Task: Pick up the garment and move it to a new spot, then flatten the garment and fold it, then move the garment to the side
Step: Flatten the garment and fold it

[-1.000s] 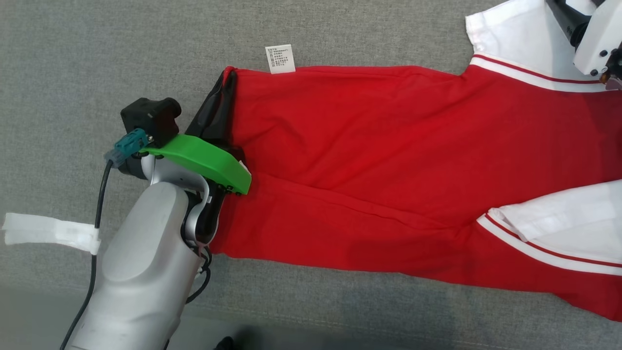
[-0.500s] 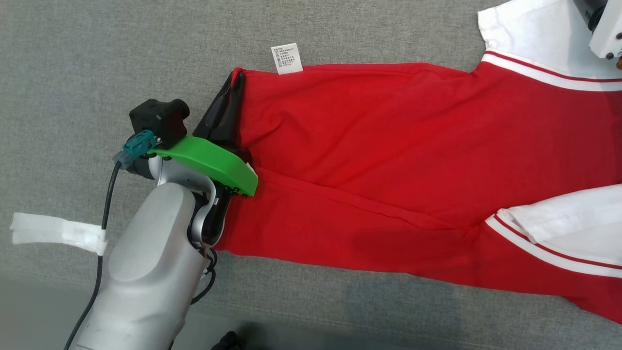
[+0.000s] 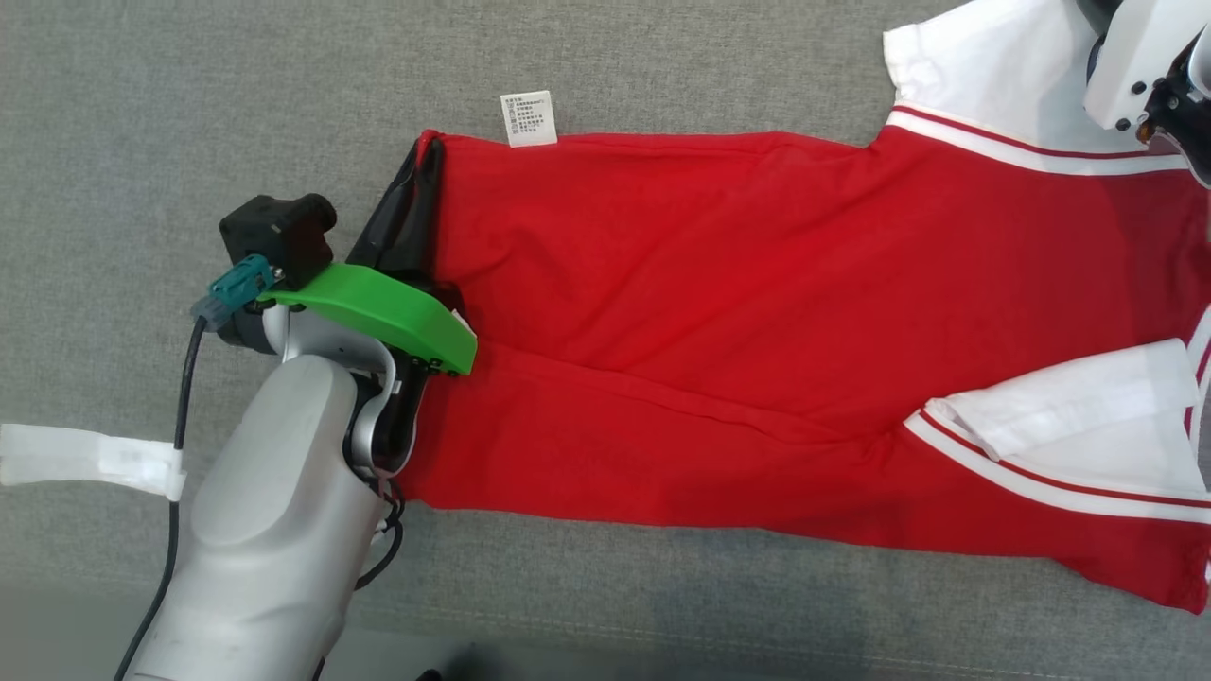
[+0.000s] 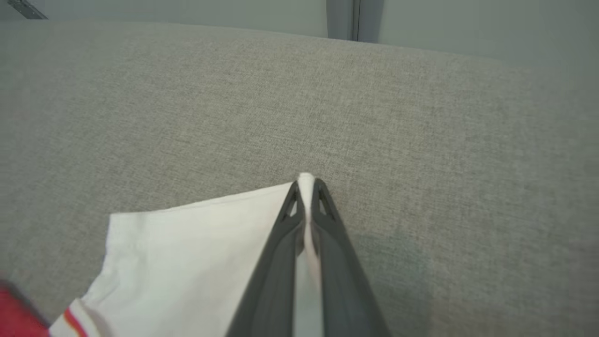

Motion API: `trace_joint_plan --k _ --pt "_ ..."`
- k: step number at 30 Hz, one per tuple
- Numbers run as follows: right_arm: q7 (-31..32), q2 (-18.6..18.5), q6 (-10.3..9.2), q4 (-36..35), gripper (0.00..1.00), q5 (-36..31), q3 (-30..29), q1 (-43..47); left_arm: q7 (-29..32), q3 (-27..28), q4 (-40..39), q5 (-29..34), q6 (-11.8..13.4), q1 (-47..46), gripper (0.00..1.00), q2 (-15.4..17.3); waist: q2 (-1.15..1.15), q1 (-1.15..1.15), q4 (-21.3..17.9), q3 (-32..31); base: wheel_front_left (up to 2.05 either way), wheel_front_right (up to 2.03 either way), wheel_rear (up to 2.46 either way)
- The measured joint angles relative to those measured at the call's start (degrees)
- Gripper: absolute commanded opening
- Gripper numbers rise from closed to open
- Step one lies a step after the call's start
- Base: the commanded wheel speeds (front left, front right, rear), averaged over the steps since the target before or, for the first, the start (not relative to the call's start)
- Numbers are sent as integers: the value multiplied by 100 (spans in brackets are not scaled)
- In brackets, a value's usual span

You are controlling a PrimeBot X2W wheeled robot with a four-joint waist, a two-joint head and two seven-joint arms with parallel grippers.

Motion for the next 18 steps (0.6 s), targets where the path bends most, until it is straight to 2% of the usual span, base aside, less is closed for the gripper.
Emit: trace_joint_plan --k 9,18 --pt "-862 193 71 -185 0 68 -25 92 -25 242 41 -48 4 6 0 125 0 0 -239 -267 0 0 0" --pt "-1756 290 107 -680 0 367 73 1077 -51 369 7 -62 2 425 0 324 0 0 -486 -675 0 0 0"
